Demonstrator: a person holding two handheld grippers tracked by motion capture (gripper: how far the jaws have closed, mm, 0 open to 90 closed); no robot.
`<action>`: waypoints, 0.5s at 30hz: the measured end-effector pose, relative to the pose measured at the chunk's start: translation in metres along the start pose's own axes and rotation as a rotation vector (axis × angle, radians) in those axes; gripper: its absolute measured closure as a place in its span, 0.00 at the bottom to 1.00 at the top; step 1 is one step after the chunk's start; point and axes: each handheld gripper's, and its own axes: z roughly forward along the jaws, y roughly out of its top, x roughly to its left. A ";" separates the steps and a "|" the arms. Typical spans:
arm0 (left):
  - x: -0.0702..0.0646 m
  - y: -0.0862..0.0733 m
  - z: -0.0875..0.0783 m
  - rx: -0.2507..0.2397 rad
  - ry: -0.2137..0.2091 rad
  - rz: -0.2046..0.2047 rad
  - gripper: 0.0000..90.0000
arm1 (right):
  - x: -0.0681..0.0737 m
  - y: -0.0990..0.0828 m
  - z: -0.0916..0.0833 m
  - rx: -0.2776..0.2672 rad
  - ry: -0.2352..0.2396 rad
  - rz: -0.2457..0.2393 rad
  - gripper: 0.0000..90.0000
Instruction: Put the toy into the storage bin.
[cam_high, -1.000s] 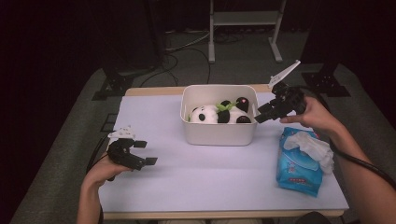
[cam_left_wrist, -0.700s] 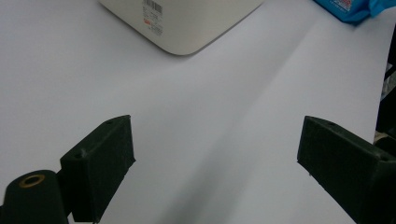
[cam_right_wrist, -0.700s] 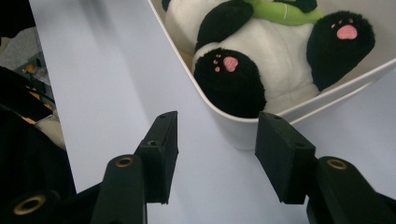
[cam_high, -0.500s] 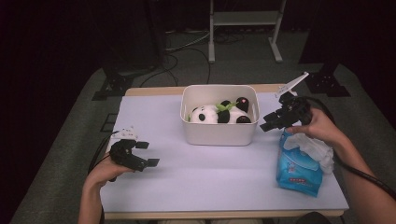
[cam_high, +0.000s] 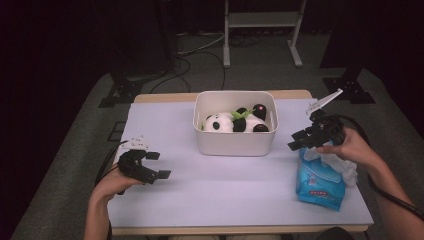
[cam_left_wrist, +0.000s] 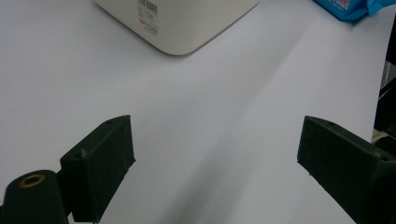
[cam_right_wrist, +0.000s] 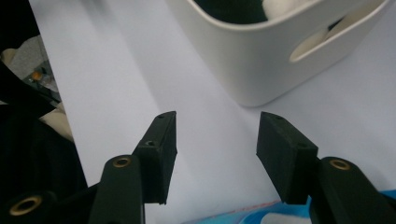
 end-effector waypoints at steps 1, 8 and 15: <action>0.000 0.000 0.000 0.000 0.001 -0.001 0.11 | 0.000 -0.002 0.000 0.001 0.003 0.001 0.51; -0.001 0.000 0.000 0.001 0.001 -0.002 0.11 | 0.000 -0.022 -0.002 -0.004 0.008 0.033 0.51; -0.001 0.000 0.002 0.004 -0.007 0.001 0.11 | 0.000 -0.038 -0.005 -0.020 0.005 0.063 0.50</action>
